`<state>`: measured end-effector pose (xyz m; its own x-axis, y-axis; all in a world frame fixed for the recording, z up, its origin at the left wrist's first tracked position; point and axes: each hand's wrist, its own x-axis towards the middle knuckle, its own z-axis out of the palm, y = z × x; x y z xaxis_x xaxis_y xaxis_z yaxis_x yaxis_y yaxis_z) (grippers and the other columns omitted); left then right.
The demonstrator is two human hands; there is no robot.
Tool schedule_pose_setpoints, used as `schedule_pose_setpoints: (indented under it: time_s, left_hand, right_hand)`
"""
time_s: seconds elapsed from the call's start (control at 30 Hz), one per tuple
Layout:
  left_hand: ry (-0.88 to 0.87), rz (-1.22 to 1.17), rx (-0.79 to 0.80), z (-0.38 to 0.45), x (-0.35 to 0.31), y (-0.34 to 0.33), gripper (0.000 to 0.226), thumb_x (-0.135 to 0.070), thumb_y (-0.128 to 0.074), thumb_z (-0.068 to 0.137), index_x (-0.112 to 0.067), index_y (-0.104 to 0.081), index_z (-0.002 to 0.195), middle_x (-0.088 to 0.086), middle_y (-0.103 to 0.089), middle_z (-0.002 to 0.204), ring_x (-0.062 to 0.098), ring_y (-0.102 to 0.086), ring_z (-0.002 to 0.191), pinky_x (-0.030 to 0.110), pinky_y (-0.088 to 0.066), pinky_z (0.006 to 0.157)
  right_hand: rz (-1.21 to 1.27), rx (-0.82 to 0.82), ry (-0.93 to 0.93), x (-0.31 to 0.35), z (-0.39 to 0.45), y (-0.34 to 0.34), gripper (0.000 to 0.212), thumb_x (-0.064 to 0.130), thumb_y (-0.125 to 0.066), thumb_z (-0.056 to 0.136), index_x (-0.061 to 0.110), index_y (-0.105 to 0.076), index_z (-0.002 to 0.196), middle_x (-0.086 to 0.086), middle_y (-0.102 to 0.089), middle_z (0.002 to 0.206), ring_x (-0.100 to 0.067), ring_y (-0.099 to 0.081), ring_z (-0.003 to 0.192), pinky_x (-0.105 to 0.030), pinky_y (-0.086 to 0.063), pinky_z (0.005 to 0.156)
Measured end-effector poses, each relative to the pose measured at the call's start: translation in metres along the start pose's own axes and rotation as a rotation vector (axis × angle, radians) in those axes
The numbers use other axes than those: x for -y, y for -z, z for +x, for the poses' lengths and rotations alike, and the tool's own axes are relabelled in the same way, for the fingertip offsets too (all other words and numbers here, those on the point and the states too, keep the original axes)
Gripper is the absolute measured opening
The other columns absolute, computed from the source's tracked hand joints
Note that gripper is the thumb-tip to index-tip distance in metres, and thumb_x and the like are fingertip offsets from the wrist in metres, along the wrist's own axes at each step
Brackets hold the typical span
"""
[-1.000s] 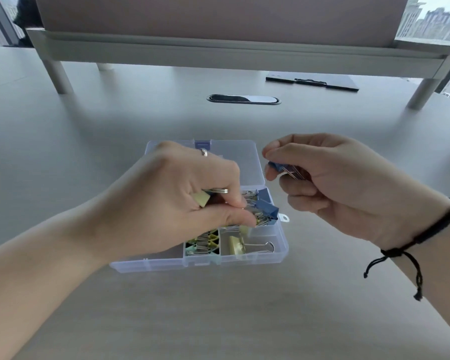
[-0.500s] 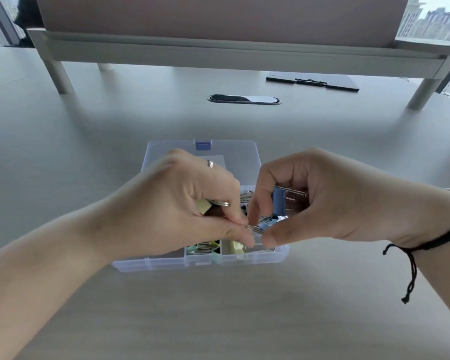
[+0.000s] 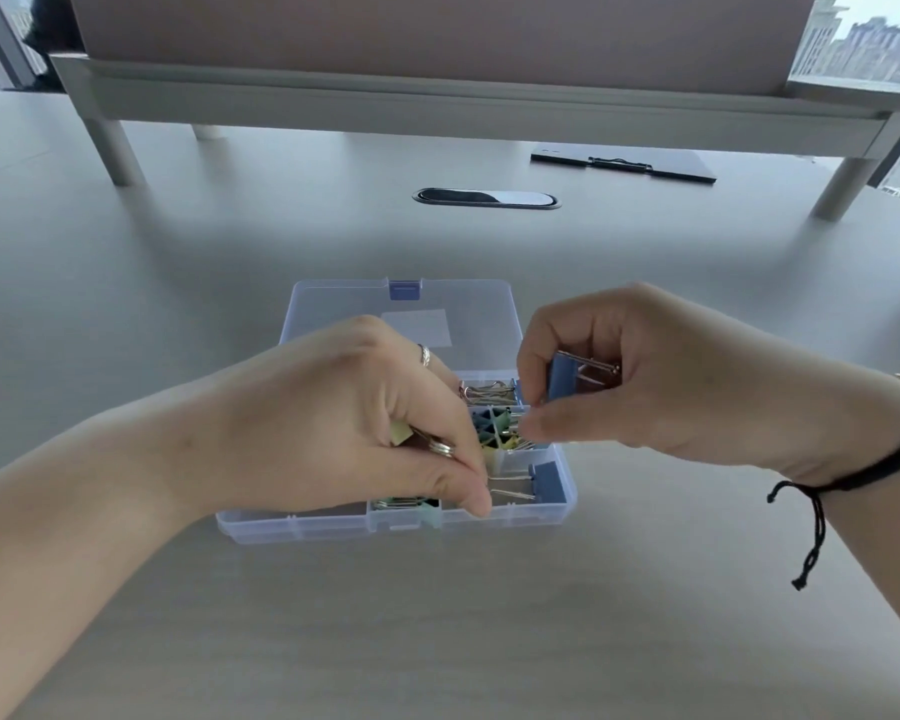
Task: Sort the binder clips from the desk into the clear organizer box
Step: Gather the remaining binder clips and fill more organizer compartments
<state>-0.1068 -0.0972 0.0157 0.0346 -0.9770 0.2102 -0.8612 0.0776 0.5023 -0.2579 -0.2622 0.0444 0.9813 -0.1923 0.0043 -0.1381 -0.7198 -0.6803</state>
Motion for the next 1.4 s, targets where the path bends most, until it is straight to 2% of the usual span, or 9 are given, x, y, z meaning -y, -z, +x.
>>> schedule_pose_setpoints:
  time_s: [0.2,0.37,0.57,0.93,1.0,1.1,1.17,1.3,1.4]
  left_hand:
    - [-0.061,0.009,-0.152,0.002,-0.002,0.006,0.024,-0.051,-0.066,0.083,-0.037,-0.075,0.1,-0.015,-0.068,0.075,0.007,-0.065,0.067,0.024,-0.05,0.059]
    - [-0.104,0.031,-0.29,0.002,-0.005,0.001,0.026,-0.051,-0.066,0.082,-0.032,-0.068,0.1,-0.003,-0.058,0.06,0.016,-0.053,0.05,0.022,-0.041,0.048]
    - [-0.141,0.009,-0.306,0.001,-0.01,0.0,0.024,-0.051,-0.068,0.08,-0.049,-0.054,0.099,-0.004,-0.058,0.06,0.017,-0.054,0.049,0.027,-0.041,0.047]
    - [-0.142,-0.049,-0.271,0.002,-0.01,0.001,0.029,-0.042,-0.075,0.082,-0.033,-0.063,0.107,0.003,-0.069,0.072,0.026,-0.065,0.064,0.038,-0.05,0.058]
    - [-0.152,-0.037,-0.255,0.002,-0.011,0.002,0.02,-0.042,-0.074,0.081,-0.043,-0.061,0.096,-0.002,-0.066,0.067,0.019,-0.062,0.059,0.032,-0.05,0.056]
    - [-0.17,0.013,-0.263,0.001,-0.013,0.002,0.034,-0.042,-0.076,0.078,-0.059,-0.048,0.084,-0.01,-0.054,0.058,0.008,-0.049,0.05,0.008,-0.037,0.052]
    - [-0.178,-0.004,-0.263,0.001,-0.014,0.002,0.036,-0.041,-0.075,0.079,-0.061,-0.046,0.085,-0.01,-0.053,0.056,0.007,-0.047,0.049,0.007,-0.034,0.052]
    - [-0.181,-0.009,-0.232,0.003,-0.013,0.005,0.014,-0.039,-0.072,0.084,-0.046,-0.063,0.092,-0.011,-0.068,0.071,0.012,-0.065,0.064,0.024,-0.049,0.057]
    - [-0.152,0.015,-0.25,0.002,-0.011,0.009,0.009,-0.042,-0.072,0.081,-0.034,-0.071,0.084,-0.014,-0.069,0.07,0.008,-0.064,0.063,0.022,-0.048,0.056]
  right_hand:
    - [0.466,-0.129,-0.089,0.0,0.007,-0.012,0.02,0.036,-0.057,0.091,0.021,-0.064,0.103,-0.005,-0.055,0.055,-0.014,-0.03,0.04,-0.022,-0.026,0.042]
    - [0.562,-0.106,-0.022,0.008,0.004,-0.021,0.055,0.052,-0.052,0.08,0.037,-0.047,0.133,-0.007,-0.05,0.059,-0.012,-0.035,0.039,-0.024,-0.027,0.043]
    - [0.568,-0.032,-0.012,0.009,0.003,-0.025,0.075,0.051,-0.054,0.075,0.038,-0.034,0.145,0.001,-0.042,0.052,-0.011,-0.03,0.04,-0.023,-0.029,0.04]
    - [0.638,0.04,-0.047,0.012,0.001,-0.029,0.072,0.049,-0.056,0.078,0.036,-0.034,0.146,0.006,-0.043,0.051,-0.016,-0.027,0.044,-0.021,-0.025,0.04]
    - [0.652,0.052,-0.062,0.012,0.0,-0.027,0.076,0.053,-0.059,0.076,0.037,-0.033,0.146,0.008,-0.044,0.047,-0.014,-0.027,0.042,-0.021,-0.023,0.04]
    - [0.712,0.054,-0.076,0.01,-0.001,-0.022,0.077,0.058,-0.065,0.07,0.041,-0.042,0.141,-0.004,-0.045,0.059,-0.012,-0.027,0.042,-0.02,-0.023,0.04]
    - [0.711,0.073,-0.069,0.009,-0.001,-0.02,0.074,0.058,-0.064,0.069,0.042,-0.046,0.138,-0.005,-0.043,0.061,-0.012,-0.026,0.043,-0.021,-0.022,0.041]
    - [0.643,0.154,-0.072,0.009,-0.002,-0.019,0.063,0.053,-0.064,0.077,0.039,-0.048,0.136,-0.001,-0.046,0.059,-0.012,-0.027,0.043,-0.021,-0.021,0.041]
    - [0.573,0.214,-0.041,0.007,0.0,-0.017,0.042,0.045,-0.061,0.081,0.03,-0.064,0.12,-0.002,-0.048,0.062,-0.011,-0.027,0.041,-0.018,-0.021,0.04]
